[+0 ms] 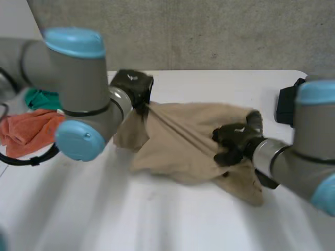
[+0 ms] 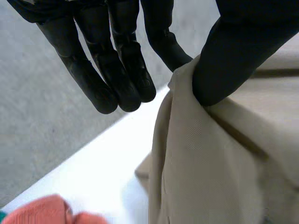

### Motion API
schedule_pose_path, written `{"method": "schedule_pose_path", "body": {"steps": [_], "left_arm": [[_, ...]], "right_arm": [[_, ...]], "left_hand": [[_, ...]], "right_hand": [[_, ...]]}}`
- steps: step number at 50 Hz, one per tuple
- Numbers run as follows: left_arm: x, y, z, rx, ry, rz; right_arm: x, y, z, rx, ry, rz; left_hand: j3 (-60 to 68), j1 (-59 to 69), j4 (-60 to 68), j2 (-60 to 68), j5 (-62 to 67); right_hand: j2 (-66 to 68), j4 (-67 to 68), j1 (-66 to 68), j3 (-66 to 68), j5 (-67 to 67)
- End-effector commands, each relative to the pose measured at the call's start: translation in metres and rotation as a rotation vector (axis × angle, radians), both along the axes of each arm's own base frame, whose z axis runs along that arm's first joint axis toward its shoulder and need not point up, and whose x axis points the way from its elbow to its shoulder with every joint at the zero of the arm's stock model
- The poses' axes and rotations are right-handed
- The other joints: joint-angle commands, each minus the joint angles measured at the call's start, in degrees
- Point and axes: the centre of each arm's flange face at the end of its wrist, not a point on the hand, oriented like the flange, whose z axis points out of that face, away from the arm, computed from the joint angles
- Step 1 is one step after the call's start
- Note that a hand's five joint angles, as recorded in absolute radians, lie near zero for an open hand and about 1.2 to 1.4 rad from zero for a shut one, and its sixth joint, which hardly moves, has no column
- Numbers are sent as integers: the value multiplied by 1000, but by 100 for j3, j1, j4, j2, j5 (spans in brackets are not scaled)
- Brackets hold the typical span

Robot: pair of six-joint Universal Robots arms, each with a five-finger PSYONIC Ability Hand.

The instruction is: Fold the laundry.

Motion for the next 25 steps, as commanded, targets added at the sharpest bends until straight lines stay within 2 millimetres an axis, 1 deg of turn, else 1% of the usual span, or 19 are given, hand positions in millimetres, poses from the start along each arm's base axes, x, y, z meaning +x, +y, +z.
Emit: {"method": "schedule_pose_path", "body": {"steps": [1, 2, 4, 5, 6, 8, 9, 12, 13, 16, 17, 20, 21, 23, 24, 25], "left_arm": [[-2, -30, -64, 25, -190, 52], [-3, -29, -60, 25, -180, 47], [-6, -24, -55, 30, -155, 25], [-8, -18, -45, 32, -121, 5], [-8, -13, -39, 33, -105, -3], [-8, -4, -28, 29, -80, -15], [-4, 3, -14, 14, -53, -13], [4, 12, 5, -16, -22, 3], [11, 18, 14, -29, -15, 13], [23, 30, 24, -39, -13, 30], [30, 37, 26, -39, -19, 41], [43, 47, 22, -11, -40, 65], [52, 54, 17, 15, -59, 81], [59, 61, 9, 50, -81, 89], [65, 70, -1, 92, -104, 90], [68, 74, -6, 111, -111, 90]], "right_arm": [[22, -9, -30, -75, 52, -46], [23, -9, -26, -91, 57, -56], [24, -8, -20, -105, 60, -62], [24, -6, -17, -113, 61, -62], [24, -4, -5, -139, 57, -59], [22, 0, 11, -177, 52, -52], [20, 4, 27, -227, 59, -39], [17, 8, 47, -303, 98, -6], [14, 13, 57, -347, 143, 24], [9, 18, 67, -397, 234, 69], [5, 21, 72, -426, 301, 103], [0, 25, 75, -446, 404, 152], [-4, 28, 75, -441, 468, 185], [-10, 29, 73, -419, 528, 216], [-14, 30, 72, -401, 564, 238], [-15, 30, 71, -393, 577, 244]], "left_hand": [[505, 579, 445, 453, 626], [-1500, -1427, -1561, -1552, -1379], [-3228, -3155, -3289, -3280, -3107], [-4385, -4312, -4446, -4437, -4264], [-4730, -4656, -4790, -4782, -4609], [-4985, -4911, -5045, -5037, -4864], [-5069, -4995, -5129, -5121, -4948], [-5103, -5030, -5164, -5155, -4982], [-5103, -5030, -5164, -5155, -4982], [-5103, -5030, -5164, -5155, -4982], [-5037, -4963, -5097, -5089, -4916], [-5036, -4963, -5097, -5088, -4915], [-5020, -4946, -5080, -5071, -4898], [-4869, -4795, -4929, -4921, -4748], [-4585, -4511, -4645, -4637, -4464], [-4532, -4458, -4593, -4584, -4411]], "right_hand": [[-1830, -1980, -1331, -1956, -1902], [-3406, -3556, -2907, -3532, -3478], [-3859, -4008, -3359, -3984, -3930], [-4009, -4159, -3510, -4135, -4081], [-4361, -4510, -3861, -4486, -4432], [-4549, -4698, -4049, -4674, -4620], [-4616, -4766, -4116, -4741, -4688], [-4667, -4816, -4167, -4792, -4738], [-4767, -4917, -4268, -4892, -4839], [-4785, -4935, -4286, -4910, -4857], [-4768, -4918, -4269, -4894, -4840], [-4768, -4918, -4269, -4893, -4840], [-4751, -4901, -4252, -4877, -4823], [-4734, -4884, -4235, -4860, -4806], [-4734, -4884, -4235, -4860, -4806], [-4734, -4884, -4235, -4860, -4806]]}}
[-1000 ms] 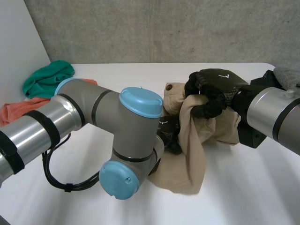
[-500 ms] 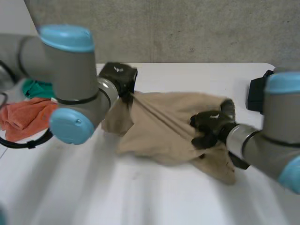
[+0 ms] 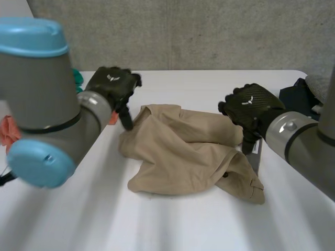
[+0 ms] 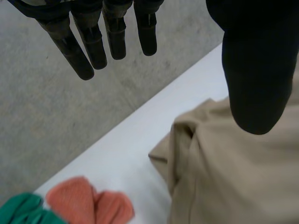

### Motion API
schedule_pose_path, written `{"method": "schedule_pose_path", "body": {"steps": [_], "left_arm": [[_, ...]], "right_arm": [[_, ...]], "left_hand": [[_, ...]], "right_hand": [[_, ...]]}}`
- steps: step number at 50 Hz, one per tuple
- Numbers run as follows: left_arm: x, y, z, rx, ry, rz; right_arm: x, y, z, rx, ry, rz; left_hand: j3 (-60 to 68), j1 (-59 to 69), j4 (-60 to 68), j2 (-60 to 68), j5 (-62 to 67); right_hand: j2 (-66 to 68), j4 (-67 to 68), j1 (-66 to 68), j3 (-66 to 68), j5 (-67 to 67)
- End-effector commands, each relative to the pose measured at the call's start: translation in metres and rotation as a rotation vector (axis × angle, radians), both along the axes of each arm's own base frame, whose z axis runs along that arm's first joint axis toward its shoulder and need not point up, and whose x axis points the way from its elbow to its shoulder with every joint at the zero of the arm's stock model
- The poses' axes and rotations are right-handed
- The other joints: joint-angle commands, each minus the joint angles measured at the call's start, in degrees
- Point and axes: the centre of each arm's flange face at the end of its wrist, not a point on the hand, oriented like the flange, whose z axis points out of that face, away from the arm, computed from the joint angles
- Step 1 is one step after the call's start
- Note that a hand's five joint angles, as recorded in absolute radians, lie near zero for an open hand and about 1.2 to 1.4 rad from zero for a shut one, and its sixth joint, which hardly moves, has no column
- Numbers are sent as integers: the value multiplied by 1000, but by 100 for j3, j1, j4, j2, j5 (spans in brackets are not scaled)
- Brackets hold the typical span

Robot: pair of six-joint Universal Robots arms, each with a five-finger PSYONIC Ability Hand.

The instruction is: Fold the laundry.

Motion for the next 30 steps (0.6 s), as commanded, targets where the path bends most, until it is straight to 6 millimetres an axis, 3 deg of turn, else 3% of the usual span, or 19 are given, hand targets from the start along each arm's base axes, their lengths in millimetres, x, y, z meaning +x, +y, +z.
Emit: {"method": "schedule_pose_path", "body": {"steps": [1, 6, 12, 20, 25, 30], "left_arm": [[33, 35, -36, 155, -85, 42], [36, 51, -75, 296, -59, 32], [27, 34, -115, 321, -38, 48], [6, 34, -125, 311, -32, -15], [-7, 39, -132, 314, -42, -58], [-16, 34, -148, 326, -68, -53]], "right_arm": [[-19, 6, -4, 48, 255, 63], [-27, -12, -20, 156, 190, 5], [-34, -31, -50, 407, -70, -174], [-38, -36, -81, 614, -286, -301], [-40, -38, -89, 646, -342, -330], [-38, -39, -92, 639, -357, -329]], "left_hand": [[519, 483, 542, 533, 602], [587, 551, 610, 601, 670], [199, 164, 223, 214, 283], [283, 247, 306, 297, 367], [300, 264, 323, 314, 384], [819, 784, 843, 834, 903]], "right_hand": [[-146, -20, -87, -19, 158], [-78, 47, -20, 48, 225], [-95, 30, -37, 31, 208], [-62, 64, -3, 65, 242], [22, 148, 80, 149, 326], [1213, 1338, 1271, 1339, 1516]]}}
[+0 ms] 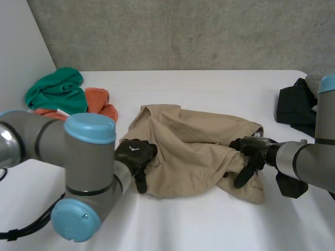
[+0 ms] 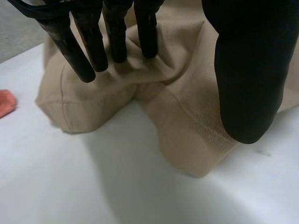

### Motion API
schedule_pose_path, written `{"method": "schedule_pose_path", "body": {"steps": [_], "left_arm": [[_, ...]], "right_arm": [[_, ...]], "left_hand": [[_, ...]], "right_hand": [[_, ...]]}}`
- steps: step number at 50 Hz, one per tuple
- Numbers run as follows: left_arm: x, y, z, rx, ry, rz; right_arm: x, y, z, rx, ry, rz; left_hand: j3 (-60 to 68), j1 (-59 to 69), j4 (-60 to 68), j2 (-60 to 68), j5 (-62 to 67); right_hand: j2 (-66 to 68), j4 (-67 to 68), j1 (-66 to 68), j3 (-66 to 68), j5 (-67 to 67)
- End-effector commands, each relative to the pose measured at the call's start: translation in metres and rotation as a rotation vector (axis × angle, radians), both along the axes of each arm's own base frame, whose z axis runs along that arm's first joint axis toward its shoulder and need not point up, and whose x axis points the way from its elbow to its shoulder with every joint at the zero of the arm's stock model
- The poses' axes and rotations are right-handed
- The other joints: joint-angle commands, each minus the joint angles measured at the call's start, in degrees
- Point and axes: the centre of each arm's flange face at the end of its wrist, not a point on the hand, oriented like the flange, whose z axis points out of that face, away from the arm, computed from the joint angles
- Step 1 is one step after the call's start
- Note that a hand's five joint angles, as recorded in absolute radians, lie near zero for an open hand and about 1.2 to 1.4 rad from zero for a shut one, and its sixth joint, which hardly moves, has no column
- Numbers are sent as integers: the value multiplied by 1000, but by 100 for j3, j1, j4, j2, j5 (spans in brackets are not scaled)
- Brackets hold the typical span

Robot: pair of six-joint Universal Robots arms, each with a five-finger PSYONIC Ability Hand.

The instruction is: Fold the laundry.

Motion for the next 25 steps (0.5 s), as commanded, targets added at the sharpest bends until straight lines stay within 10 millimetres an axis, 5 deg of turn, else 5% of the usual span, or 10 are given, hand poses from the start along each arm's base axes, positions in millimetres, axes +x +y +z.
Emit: {"method": "schedule_pose_path", "body": {"steps": [1, 4, 5, 11, 16, 20, 25], "left_arm": [[-15, -6, -23, 12, -46, -4], [-15, -14, -27, -4, -72, 29], [-14, -21, -25, -25, -85, 66], [-1, -37, 31, -140, -33, 188], [20, -29, 133, -327, 131, 169], [36, -17, 188, -466, 186, 134], [46, -21, 196, -497, 87, 109]], "right_arm": [[2, -1, -4, -18, -24, -7], [3, -4, -2, -45, -29, -5], [3, -5, 1, -66, -31, 4], [6, -3, 40, -259, 44, 116], [7, 12, 92, -565, 236, 294], [13, 25, 116, -736, 370, 398], [18, 27, 128, -813, 449, 444]], "left_hand": [[1569, 1577, 1575, 1571, 1617], [4124, 4132, 4131, 4126, 4172], [6065, 6072, 6071, 6067, 6113], [6084, 6092, 6091, 6086, 6133], [6084, 6092, 6091, 6086, 6133], [6084, 6092, 6091, 6086, 6133], [6084, 6092, 6091, 6086, 6133]], "right_hand": [[2900, 3008, 2948, 3006, 3092], [5582, 5689, 5630, 5687, 5774], [5860, 5968, 5909, 5966, 6052], [5863, 5971, 5912, 5969, 6055], [5863, 5971, 5912, 5969, 6055], [5863, 5971, 5912, 5969, 6055], [5863, 5971, 5912, 5969, 6055]]}}
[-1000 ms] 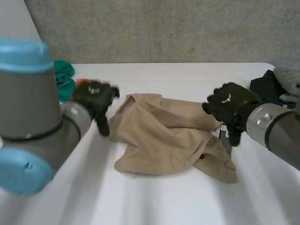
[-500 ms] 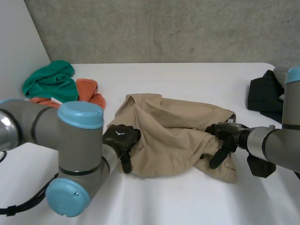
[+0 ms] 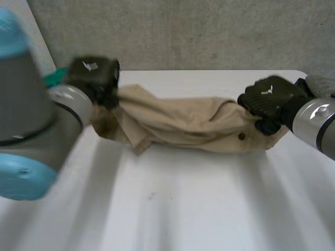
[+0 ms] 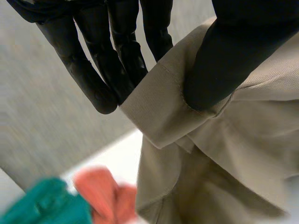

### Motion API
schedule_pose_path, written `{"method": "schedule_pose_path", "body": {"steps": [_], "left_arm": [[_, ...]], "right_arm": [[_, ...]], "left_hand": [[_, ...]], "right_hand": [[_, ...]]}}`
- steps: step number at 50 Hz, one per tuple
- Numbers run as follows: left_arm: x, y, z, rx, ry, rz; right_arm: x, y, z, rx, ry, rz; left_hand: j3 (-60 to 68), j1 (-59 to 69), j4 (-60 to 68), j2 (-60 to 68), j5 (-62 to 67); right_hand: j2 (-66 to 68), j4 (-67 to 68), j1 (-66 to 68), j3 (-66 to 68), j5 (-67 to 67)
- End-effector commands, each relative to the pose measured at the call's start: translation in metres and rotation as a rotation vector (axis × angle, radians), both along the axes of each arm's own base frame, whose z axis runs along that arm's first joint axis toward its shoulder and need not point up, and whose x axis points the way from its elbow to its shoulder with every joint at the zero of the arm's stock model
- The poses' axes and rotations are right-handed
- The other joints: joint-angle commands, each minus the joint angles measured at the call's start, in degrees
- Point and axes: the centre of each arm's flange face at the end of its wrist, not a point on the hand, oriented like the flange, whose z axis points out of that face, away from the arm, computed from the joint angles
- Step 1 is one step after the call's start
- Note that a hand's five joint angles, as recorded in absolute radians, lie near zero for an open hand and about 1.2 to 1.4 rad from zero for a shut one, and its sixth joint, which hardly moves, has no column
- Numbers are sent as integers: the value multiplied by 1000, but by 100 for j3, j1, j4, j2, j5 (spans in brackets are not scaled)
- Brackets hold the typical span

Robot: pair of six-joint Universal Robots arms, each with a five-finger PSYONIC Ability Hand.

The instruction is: Fold the laundry.

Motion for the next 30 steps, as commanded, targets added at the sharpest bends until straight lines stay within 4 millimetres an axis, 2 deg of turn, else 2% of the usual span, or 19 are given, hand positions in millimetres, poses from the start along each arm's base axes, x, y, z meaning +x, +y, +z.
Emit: {"method": "schedule_pose_path", "body": {"steps": [1, 6, 7, 10, 12, 15, 17, 18, 21, 22, 26, 28, 30], "left_arm": [[20, 2, 38, -102, -102, -22], [20, -12, 16, -30, -202, -13], [17, -21, 2, 1, -231, -13], [10, -35, -17, 32, -258, -17], [3, -52, -30, 41, -267, -16], [-6, -78, -26, -13, -230, -5], [-11, -90, -12, -88, -192, -5], [-16, -99, 19, -211, -125, -4], [-18, -107, 68, -408, -18, 12], [-16, -109, 99, -540, 53, 29], [-9, -106, 155, -799, 214, 60], [-8, -106, 162, -839, 242, 59], [-9, -107, 154, -809, 233, 47]], "right_arm": [[8, 10, 25, -188, 160, 85], [17, 5, 10, -140, 195, 119], [23, 3, 1, -115, 201, 137], [31, -4, -18, -74, 220, 156], [43, -17, -33, -65, 220, 166], [62, -46, -34, -163, 179, 116], [70, -66, -19, -267, 119, 50], [74, -81, -4, -354, 55, -14], [76, -100, 34, -524, -106, -129], [74, -109, 58, -619, -228, -193], [69, -115, 101, -811, -514, -220], [69, -115, 107, -853, -582, -195], [73, -112, 100, -853, -586, -145]], "left_hand": [[1228, 1403, 1159, 1170, 1470], [1228, 1403, 1159, 1170, 1470], [1228, 1403, 1159, 1170, 1470], [1228, 1403, 1159, 1170, 1470], [1228, 1403, 1159, 1170, 1470], [1228, 1403, 1159, 1170, 1470], [1228, 1403, 1159, 1170, 1470], [1228, 1403, 1159, 1170, 1470], [1228, 1403, 1159, 1170, 1470], [1228, 1403, 1159, 1170, 1470], [1228, 1403, 1159, 1170, 1470], [1228, 1403, 1159, 1170, 1470], [1228, 1403, 1159, 1170, 1470]], "right_hand": [[1303, 1168, 1934, 1259, 1325], [1303, 1168, 1934, 1259, 1325], [1303, 1168, 1934, 1259, 1325], [1303, 1168, 1934, 1259, 1325], [1303, 1168, 1934, 1259, 1325], [1303, 1168, 1934, 1259, 1325], [1303, 1168, 1934, 1259, 1325], [1303, 1168, 1934, 1259, 1325], [1303, 1168, 1934, 1259, 1325], [1303, 1168, 1934, 1259, 1325], [1303, 1168, 1934, 1259, 1325], [1303, 1168, 1934, 1259, 1325], [1303, 1168, 1934, 1259, 1325]]}}
